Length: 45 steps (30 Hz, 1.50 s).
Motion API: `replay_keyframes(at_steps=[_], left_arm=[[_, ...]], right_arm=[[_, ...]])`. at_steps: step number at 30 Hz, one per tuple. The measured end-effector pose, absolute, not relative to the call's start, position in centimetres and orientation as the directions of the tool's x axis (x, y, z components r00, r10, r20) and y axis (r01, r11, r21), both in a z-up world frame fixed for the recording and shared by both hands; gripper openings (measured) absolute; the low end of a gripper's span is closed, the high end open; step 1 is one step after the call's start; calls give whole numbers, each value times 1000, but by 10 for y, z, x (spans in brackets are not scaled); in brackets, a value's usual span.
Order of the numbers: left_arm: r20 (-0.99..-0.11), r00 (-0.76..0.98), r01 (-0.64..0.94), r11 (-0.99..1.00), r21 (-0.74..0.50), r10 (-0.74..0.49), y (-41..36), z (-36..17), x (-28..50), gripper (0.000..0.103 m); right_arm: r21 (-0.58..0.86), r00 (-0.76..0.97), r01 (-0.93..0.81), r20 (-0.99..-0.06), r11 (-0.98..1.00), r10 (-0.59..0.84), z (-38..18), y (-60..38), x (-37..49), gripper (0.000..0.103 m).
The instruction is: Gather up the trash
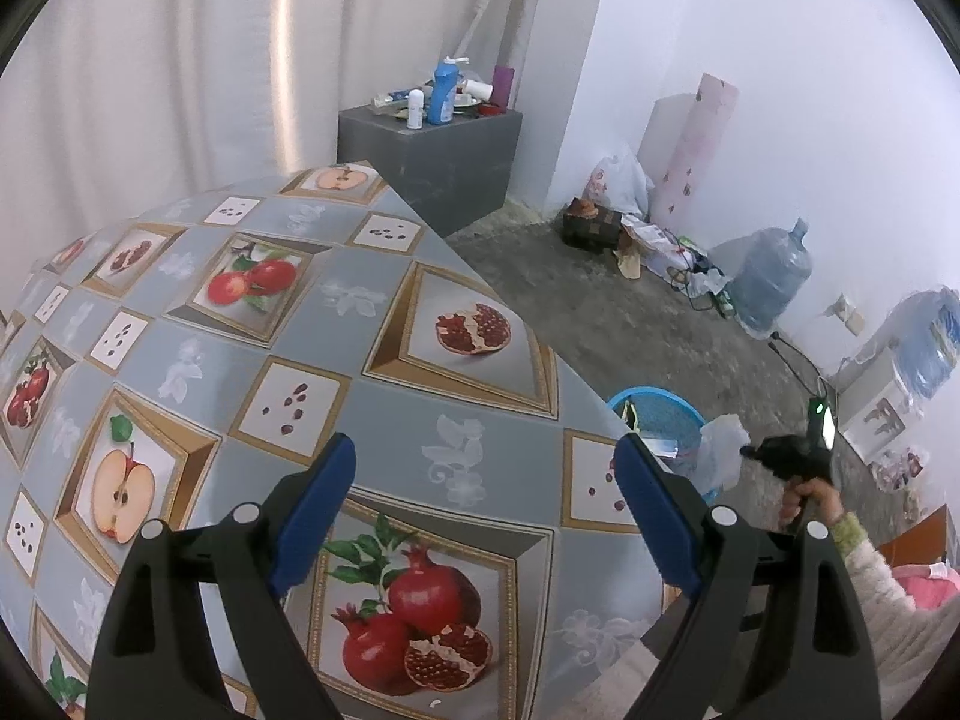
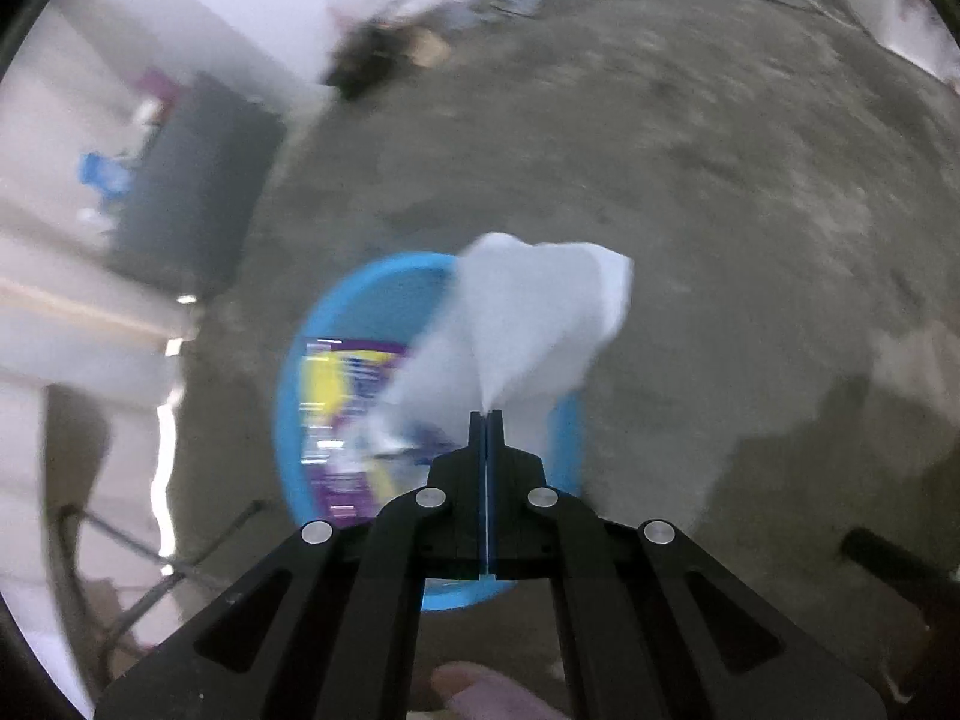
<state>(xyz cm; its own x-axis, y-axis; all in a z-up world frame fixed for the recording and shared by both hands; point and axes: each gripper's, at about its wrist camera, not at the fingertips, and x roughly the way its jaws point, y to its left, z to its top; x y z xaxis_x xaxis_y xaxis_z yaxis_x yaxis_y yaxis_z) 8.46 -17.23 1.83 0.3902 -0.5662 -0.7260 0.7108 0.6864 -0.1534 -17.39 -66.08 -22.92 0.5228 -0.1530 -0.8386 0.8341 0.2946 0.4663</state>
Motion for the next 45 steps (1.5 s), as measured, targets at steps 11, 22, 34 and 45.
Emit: replay_keyframes(at_steps=[11, 22, 34, 45], left_arm=[[-721, 405, 673, 717, -182, -563, -154, 15, 89, 86], [-727, 414, 643, 741, -192, -548, -137, 11, 94, 86], [-687, 437, 637, 739, -220, -581, -132, 27, 77, 86], [-604, 628, 535, 836, -122, -490, -113, 52, 21, 97]], right_arm=[[753, 785, 606, -618, 258, -41, -185, -658, -121, 0], [587, 588, 809, -809, 37, -7, -283, -670, -156, 3], [470, 546, 818, -815, 332, -191, -186, -624, -183, 43], [94, 725, 494, -594, 864, -350, -21, -425, -152, 92]])
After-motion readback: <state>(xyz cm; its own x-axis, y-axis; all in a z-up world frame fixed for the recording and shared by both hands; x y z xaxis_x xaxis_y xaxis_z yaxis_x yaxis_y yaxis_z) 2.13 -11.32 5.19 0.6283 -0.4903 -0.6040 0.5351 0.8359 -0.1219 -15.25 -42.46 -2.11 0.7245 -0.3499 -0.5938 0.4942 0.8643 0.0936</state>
